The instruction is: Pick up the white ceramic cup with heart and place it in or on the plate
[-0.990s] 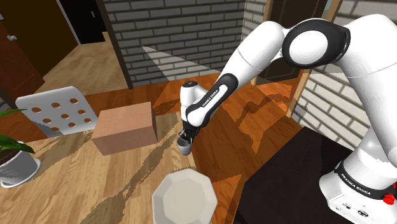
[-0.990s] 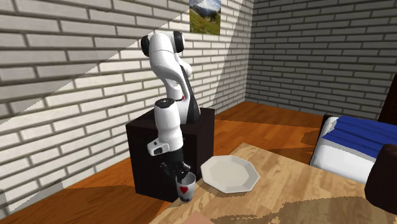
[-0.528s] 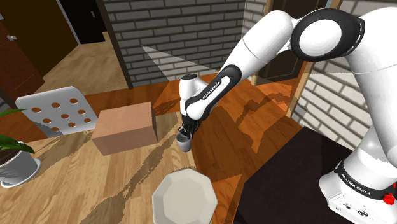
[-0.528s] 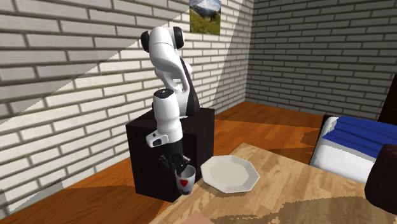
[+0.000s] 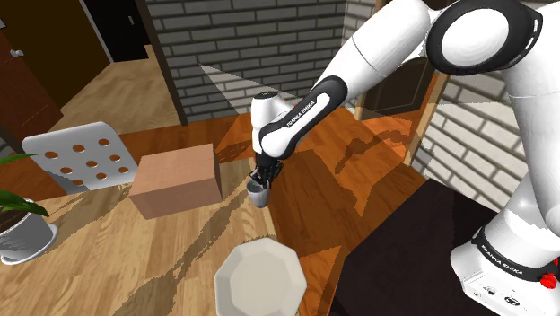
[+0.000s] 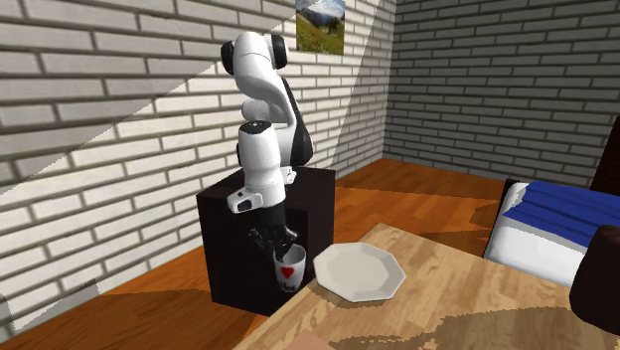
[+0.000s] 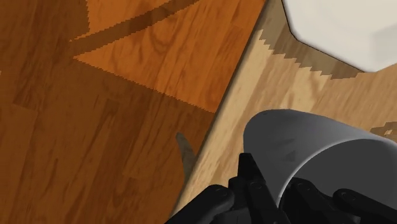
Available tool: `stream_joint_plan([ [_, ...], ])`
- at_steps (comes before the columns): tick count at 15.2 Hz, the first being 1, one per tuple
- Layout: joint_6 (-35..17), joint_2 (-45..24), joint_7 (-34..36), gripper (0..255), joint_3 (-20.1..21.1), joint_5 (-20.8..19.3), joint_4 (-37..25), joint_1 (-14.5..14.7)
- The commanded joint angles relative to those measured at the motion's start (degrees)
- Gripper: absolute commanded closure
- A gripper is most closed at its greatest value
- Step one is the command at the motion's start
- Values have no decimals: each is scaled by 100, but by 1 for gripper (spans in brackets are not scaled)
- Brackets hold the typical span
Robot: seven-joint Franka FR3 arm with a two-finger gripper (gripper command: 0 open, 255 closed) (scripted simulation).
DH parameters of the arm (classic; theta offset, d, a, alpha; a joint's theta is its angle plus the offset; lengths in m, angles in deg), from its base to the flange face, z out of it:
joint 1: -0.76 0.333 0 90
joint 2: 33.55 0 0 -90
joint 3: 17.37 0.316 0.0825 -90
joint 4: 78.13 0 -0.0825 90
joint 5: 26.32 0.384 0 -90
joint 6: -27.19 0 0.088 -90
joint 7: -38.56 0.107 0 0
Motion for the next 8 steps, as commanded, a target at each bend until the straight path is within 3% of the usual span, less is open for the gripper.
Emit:
stream_joint_plan([
  [1, 73, 72, -11, 255, 14, 16, 0, -16],
  [8, -374, 732, 747, 255, 177, 20, 1049, 508],
])
